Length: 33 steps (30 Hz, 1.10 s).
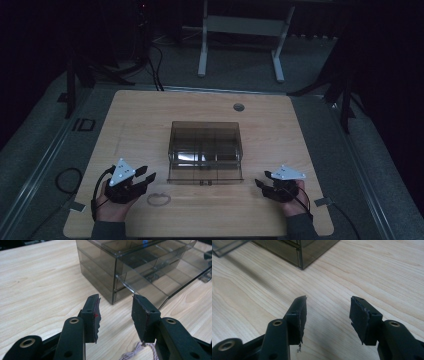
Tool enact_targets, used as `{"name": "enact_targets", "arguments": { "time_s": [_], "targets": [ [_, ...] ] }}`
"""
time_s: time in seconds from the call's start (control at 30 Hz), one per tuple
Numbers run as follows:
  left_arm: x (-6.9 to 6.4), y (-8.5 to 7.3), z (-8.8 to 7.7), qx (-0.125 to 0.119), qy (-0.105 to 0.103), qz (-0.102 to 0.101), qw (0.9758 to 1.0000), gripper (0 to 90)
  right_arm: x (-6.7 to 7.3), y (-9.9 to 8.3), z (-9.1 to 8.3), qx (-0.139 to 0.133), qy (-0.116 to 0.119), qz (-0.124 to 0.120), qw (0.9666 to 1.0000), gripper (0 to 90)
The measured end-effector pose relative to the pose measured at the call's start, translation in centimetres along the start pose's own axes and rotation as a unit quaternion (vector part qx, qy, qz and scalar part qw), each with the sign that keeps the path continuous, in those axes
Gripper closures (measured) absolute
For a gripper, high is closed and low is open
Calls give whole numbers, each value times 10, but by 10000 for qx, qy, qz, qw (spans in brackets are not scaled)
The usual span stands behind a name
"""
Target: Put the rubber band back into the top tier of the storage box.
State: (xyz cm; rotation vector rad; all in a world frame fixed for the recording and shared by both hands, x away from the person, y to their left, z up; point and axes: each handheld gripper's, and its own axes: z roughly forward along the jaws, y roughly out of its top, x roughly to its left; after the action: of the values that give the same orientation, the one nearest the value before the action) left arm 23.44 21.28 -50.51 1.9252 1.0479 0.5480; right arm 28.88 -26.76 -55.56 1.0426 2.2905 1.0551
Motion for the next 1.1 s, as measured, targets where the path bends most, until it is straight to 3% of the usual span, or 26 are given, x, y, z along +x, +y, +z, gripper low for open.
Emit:
{"name": "enact_targets", "arguments": {
  "time_s": [0.37, 0.67, 1.1],
  "targets": [
    [9, 9, -3, 508, -209, 324, 9980, 600, -3, -2, 6, 98, -15, 29, 9999, 460],
    [12, 16, -3, 699, -220, 547, 9958, 631, -6, -3, 11, 246, 9, 75, 9997, 439],
    [16, 20, -4, 945, -263, 620, 9932, 654, -10, -4, 12, 265, 15, 166, 9995, 420]
  ]
}}
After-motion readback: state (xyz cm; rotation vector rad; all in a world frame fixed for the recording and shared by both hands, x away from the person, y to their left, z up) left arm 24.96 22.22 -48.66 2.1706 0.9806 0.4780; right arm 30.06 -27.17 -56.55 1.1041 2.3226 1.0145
